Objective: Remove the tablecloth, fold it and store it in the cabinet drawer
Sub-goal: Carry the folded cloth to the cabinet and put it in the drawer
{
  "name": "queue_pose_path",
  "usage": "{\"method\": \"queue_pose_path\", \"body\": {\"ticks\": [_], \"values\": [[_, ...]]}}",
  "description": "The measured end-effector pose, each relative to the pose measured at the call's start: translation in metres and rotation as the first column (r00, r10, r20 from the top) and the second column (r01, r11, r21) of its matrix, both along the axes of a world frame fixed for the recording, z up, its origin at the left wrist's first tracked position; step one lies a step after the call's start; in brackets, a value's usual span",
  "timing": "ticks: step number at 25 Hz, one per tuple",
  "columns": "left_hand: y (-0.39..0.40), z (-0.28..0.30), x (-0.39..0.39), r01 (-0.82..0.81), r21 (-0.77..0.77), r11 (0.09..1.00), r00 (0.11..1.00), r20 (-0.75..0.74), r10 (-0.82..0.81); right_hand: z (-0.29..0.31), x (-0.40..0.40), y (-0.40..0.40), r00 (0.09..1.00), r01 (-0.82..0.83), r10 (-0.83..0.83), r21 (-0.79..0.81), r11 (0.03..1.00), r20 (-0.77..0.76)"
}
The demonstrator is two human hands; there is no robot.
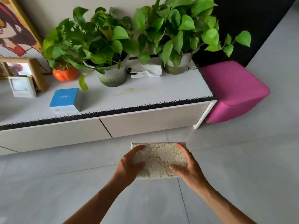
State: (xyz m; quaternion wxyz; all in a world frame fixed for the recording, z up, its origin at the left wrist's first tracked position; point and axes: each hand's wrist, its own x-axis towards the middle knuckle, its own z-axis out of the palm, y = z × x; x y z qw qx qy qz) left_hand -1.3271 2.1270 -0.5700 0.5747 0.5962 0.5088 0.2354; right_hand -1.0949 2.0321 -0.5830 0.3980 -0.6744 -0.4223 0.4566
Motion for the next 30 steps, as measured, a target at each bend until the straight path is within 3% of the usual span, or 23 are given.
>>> {"method": "queue_pose_path", "body": {"ticks": [2,5,8,12,14,15,16,18,20,22,25,30], "values": [[0.006,-0.015,0.005,-0.085,-0.077,0.993,0.996,0.036,0.088,-0.021,0.003,0.006,1.0,-0.004,0.003,0.037,0.999,0.013],[0.016,-0.019,0.004,-0.233,-0.35,0.907,0.964,0.043,0.264,-0.042,0.004,0.012,1.0,-0.008,0.009,0.062,0.998,-0.014],[0.03,-0.007,-0.002,-0.024,-0.521,0.853,0.983,0.141,0.114,-0.058,-0.001,0.011,0.995,-0.027,0.03,0.035,0.999,-0.095],[0.019,-0.001,-0.006,-0.015,-0.48,0.877,0.985,0.142,0.094,-0.059,0.005,0.021,0.993,-0.086,0.081,-0.05,0.995,-0.088],[0.016,0.0,-0.011,-0.064,-0.365,0.929,0.995,0.043,0.086,-0.059,0.011,0.052,0.985,0.142,-0.152,-0.112,0.983,-0.086],[0.017,0.001,-0.017,-0.081,-0.319,0.944,0.997,-0.014,0.081,-0.06,0.011,0.071,0.925,0.286,-0.318,-0.168,0.943,-0.209],[0.019,0.001,-0.025,-0.097,-0.299,0.949,0.995,-0.055,0.084,-0.061,0.01,0.091,0.8,0.367,-0.447,-0.264,0.892,-0.401],[0.018,0.002,-0.046,-0.08,-0.297,0.951,0.996,-0.068,0.063,-0.064,0.003,0.125,0.458,0.359,-0.548,-0.418,0.834,-0.7],[0.012,0.006,-0.065,-0.045,-0.313,0.949,0.998,-0.06,0.027,-0.069,-0.004,0.147,0.221,0.353,-0.548,-0.458,0.816,-0.807],[0.005,0.01,-0.081,-0.044,-0.328,0.943,0.998,-0.054,0.028,-0.078,-0.01,0.162,0.07,0.375,-0.519,-0.46,0.805,-0.852],[-0.003,0.009,-0.095,-0.048,-0.329,0.943,0.997,-0.069,0.027,-0.088,-0.013,0.177,0.02,0.418,-0.469,-0.419,0.806,-0.883],[-0.011,0.018,-0.094,0.027,-0.279,0.96,0.996,-0.078,-0.051,-0.09,-0.011,0.178,0.179,0.393,-0.545,-0.449,0.802,-0.819]]}}
